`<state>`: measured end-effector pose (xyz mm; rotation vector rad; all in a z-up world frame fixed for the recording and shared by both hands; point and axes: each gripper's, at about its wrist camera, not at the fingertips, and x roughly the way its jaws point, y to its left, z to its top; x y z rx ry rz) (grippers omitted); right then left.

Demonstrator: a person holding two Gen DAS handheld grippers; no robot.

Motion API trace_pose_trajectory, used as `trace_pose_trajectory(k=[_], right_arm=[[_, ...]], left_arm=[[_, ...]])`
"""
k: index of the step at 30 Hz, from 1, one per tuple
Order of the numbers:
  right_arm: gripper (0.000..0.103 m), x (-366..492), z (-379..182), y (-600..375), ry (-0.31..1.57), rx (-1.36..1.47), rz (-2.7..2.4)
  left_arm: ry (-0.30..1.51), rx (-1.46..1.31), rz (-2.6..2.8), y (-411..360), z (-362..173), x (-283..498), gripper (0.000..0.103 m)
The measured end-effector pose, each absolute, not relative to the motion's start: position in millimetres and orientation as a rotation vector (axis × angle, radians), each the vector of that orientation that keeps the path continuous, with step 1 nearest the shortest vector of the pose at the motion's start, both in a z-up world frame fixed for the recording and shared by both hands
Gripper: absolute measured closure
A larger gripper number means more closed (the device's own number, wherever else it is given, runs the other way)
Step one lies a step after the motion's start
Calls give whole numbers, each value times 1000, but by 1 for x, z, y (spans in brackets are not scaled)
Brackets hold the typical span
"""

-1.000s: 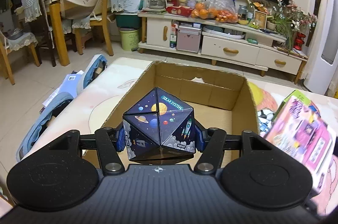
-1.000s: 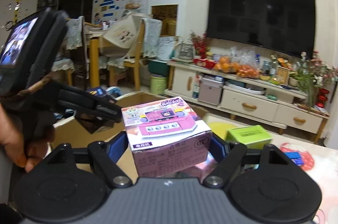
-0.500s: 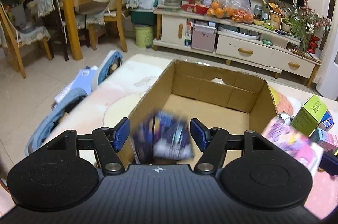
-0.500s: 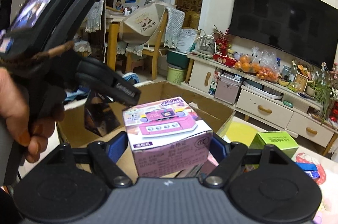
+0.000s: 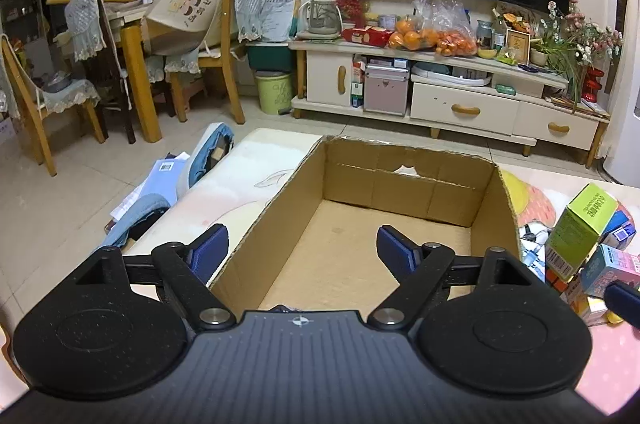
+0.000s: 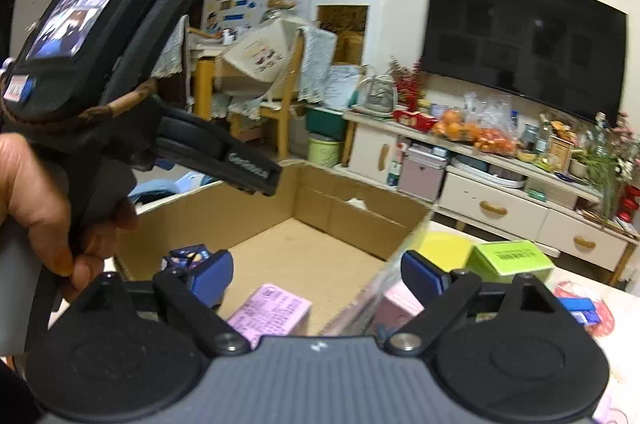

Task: Organize rigid objects
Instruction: 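Withdraw both grippers from the cardboard box back toward the table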

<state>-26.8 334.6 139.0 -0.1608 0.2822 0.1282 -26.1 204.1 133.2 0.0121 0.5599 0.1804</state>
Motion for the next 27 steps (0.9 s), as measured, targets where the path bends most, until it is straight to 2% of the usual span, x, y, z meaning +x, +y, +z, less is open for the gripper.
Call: trace_pose_trajectory(k=[18, 22, 27], right_arm=[[11, -39, 131, 307, 274, -77, 69], [5, -41, 127, 300, 272, -52, 56], [5, -43, 126, 286, 270, -25, 40]], left_arm=[[546, 76, 119, 205, 130, -23, 0], [544, 93, 107, 205, 129, -23, 0], [546, 117, 89, 204, 128, -23, 0]])
